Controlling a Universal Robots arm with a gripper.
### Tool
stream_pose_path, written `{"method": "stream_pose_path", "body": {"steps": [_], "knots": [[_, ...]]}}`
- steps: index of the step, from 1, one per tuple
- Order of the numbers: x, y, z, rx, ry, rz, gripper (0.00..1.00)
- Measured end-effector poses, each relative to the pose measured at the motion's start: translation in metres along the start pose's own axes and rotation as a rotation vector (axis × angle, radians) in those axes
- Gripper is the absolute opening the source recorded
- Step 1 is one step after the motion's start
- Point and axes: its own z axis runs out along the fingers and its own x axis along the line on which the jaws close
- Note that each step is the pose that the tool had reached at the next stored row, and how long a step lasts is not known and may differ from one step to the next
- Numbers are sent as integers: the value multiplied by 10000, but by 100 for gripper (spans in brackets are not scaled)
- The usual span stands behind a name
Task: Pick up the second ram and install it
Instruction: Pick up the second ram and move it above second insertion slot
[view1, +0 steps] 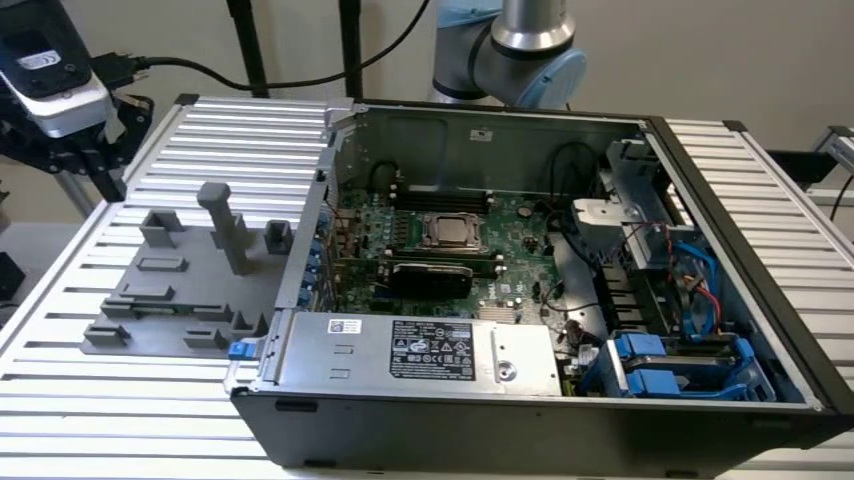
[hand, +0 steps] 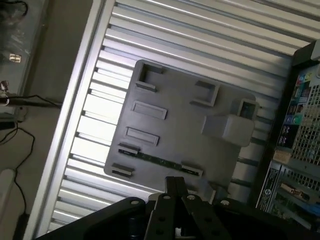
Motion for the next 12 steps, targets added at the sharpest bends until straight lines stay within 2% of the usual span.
{"method": "stream_pose_path", "body": {"steps": [12], "knots": [[1,-2,54,-36,105,-2177,11]]}}
